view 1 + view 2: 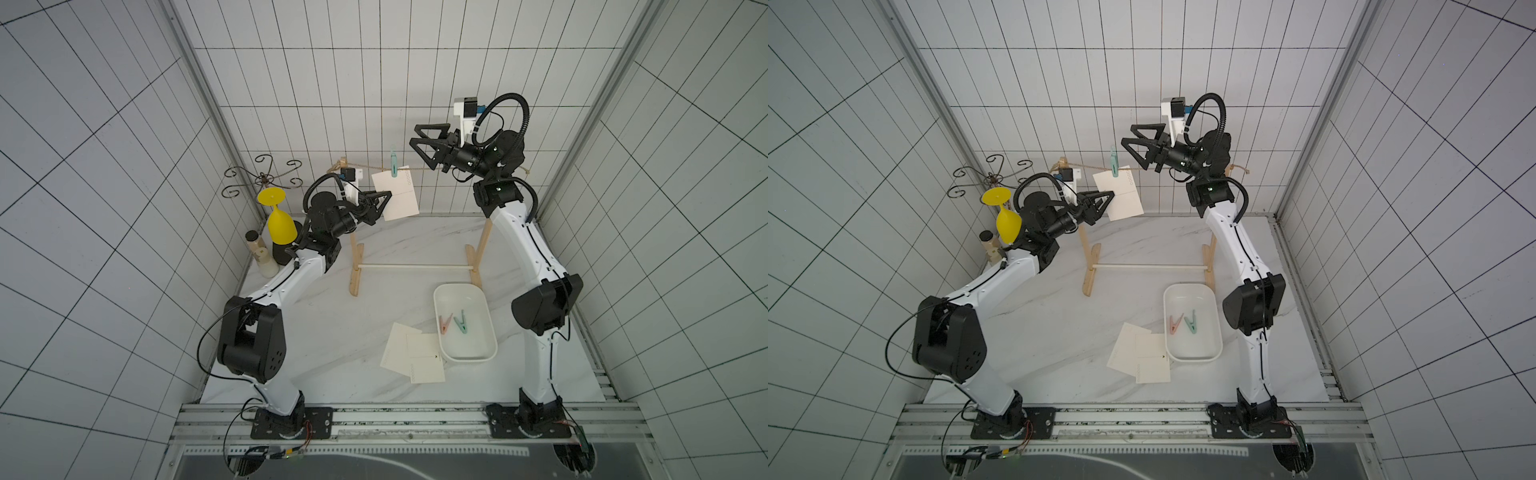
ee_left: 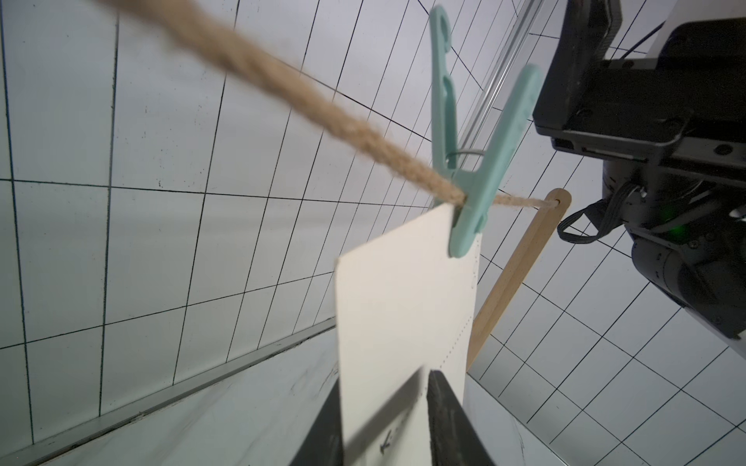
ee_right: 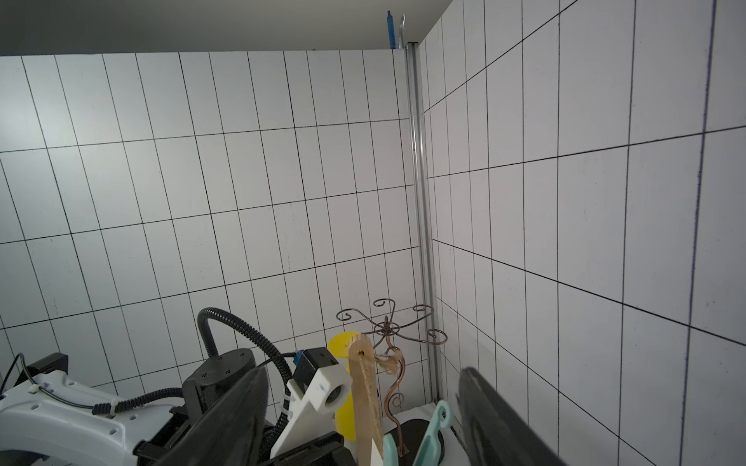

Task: Remove the postcards from the strings
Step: Pinch the postcard on the clothesline, then remove the clamp from the clothesline.

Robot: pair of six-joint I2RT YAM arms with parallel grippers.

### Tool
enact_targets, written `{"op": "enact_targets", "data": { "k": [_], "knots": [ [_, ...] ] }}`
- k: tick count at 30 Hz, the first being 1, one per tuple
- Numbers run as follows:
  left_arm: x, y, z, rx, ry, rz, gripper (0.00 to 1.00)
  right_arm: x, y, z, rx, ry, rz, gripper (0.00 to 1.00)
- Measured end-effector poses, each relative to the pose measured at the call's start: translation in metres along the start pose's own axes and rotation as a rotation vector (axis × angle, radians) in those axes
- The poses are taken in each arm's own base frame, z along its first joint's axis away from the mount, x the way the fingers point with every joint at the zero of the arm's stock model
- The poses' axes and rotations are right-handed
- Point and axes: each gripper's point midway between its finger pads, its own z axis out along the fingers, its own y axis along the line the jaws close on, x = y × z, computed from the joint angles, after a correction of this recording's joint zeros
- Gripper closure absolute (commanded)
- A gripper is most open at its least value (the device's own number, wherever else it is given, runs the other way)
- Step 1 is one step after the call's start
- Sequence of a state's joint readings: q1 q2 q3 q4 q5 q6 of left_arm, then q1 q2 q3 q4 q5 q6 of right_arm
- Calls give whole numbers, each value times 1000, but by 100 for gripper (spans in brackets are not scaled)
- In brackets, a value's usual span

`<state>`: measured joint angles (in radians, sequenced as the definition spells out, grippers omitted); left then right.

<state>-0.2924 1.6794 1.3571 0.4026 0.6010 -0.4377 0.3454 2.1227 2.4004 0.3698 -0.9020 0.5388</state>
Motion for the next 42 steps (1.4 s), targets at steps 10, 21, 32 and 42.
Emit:
{"op": "enact_targets", "data": {
  "k": [10,21,32,42],
  "knots": [
    [4,-3,-1,23,6,-16,61,1,-4,10,43,1,-33,26],
    [8,-5,-1,35,15,-31,84,13,-17,10,104,32,-30,26],
    [2,-16,-6,65,8,-16,100,33,-26,9,133,104,-51,23],
    [7,-22,-10,117,46,-6,100,46,-30,7,144,146,-56,21]
  ]
}}
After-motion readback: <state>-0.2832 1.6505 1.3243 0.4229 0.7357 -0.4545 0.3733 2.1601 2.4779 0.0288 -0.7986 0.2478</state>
